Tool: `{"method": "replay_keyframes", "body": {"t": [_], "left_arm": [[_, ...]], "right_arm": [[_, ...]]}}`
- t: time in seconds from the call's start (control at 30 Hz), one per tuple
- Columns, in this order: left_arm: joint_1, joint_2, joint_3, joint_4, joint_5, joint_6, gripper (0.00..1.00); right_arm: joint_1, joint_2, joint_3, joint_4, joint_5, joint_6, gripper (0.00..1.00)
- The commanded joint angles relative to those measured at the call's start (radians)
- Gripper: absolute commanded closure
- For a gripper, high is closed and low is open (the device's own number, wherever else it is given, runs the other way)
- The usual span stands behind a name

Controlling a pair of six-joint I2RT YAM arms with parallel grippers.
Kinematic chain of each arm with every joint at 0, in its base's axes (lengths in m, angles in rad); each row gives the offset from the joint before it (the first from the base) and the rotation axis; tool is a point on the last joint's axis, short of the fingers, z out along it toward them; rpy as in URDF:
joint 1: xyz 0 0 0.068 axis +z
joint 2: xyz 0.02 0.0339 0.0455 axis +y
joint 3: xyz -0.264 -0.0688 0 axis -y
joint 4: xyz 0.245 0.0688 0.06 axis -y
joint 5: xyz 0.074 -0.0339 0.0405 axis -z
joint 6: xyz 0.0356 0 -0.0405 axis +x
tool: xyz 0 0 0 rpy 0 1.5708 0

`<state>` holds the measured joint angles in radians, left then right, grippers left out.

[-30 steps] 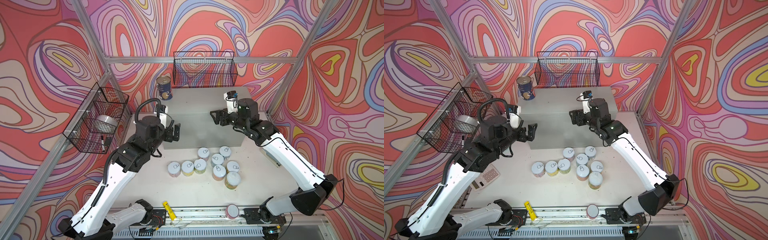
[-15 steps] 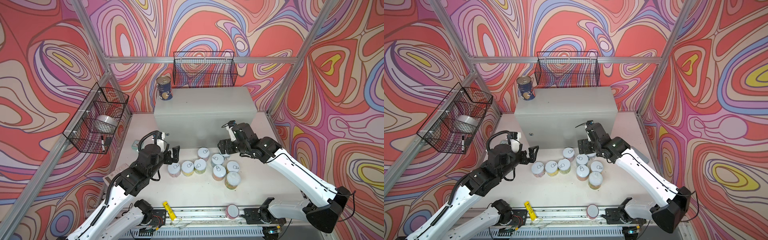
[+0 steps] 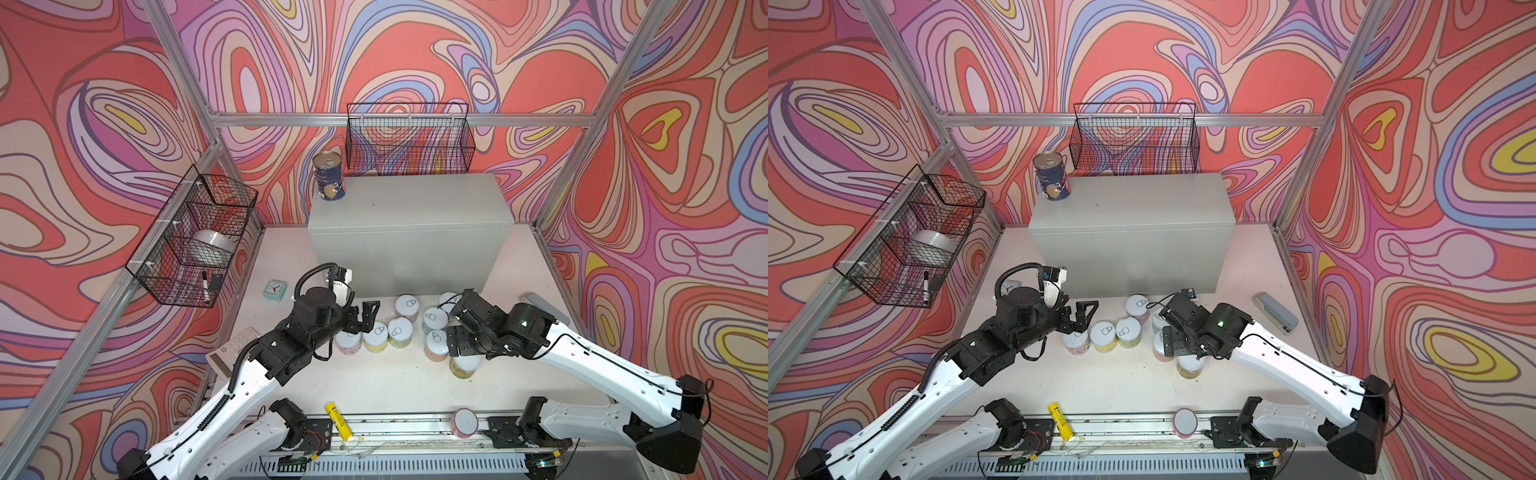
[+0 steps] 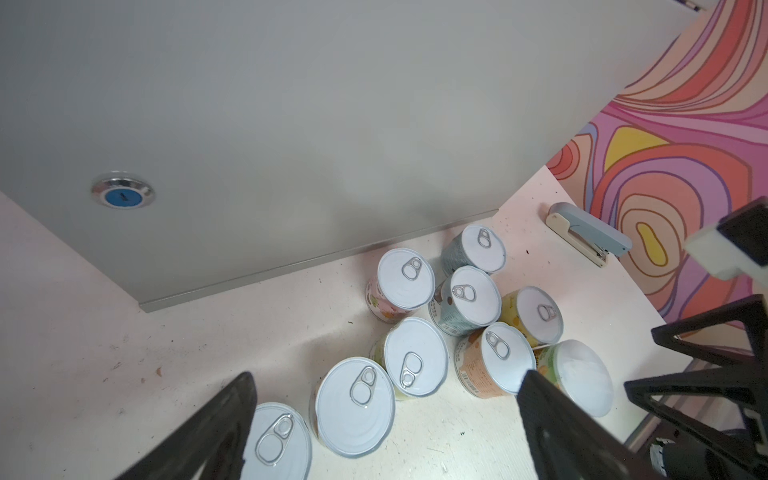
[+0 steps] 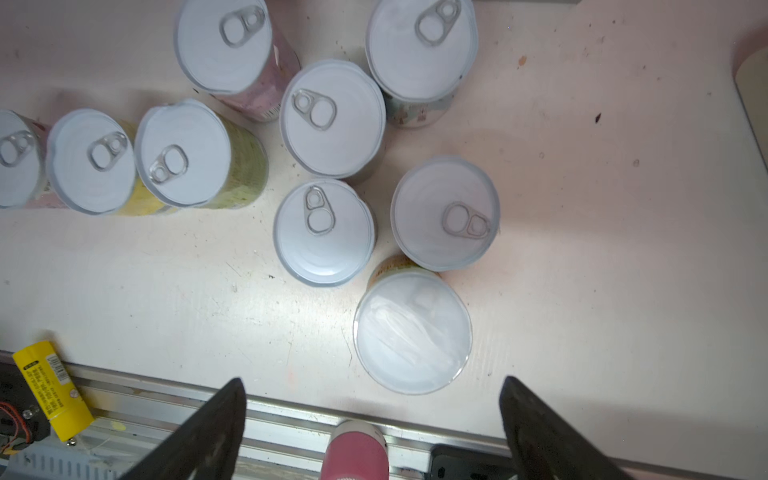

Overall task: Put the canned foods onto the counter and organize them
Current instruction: 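Close the right gripper on the tall green-and-orange can nearest it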

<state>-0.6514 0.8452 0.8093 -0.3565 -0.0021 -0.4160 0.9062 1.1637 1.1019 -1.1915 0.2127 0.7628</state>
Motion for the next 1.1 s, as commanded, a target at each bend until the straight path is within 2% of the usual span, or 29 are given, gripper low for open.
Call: {"method": "replay_keyframes", "body": {"t": [0.0, 0.23, 0.47, 0.9, 1.07], "left_arm": [[-0.030, 0.000, -0.016, 0.028, -0.028, -0.003, 0.00], [-0.059, -0.013, -0.047, 0.036, -0.068, -0.020, 0.01], [-0.060, -0.019, -0.049, 0.040, -0.085, -0.006, 0.01], [-0.061, -0.006, -0.056, 0.053, -0.091, 0.008, 0.02], [-0.060, 0.001, -0.058, 0.059, -0.107, 0.024, 0.02]], "right_arm": [[0.024, 0.014, -0.048, -0.027, 0.010, 0.083, 0.02], [0.024, -0.056, -0.228, 0.079, -0.016, 0.175, 0.03], [0.024, -0.245, -0.393, 0.233, 0.038, 0.257, 0.04], [0.024, -0.161, -0.463, 0.384, 0.071, 0.212, 0.04], [0.025, -0.126, -0.524, 0.453, 0.084, 0.214, 0.07]]}}
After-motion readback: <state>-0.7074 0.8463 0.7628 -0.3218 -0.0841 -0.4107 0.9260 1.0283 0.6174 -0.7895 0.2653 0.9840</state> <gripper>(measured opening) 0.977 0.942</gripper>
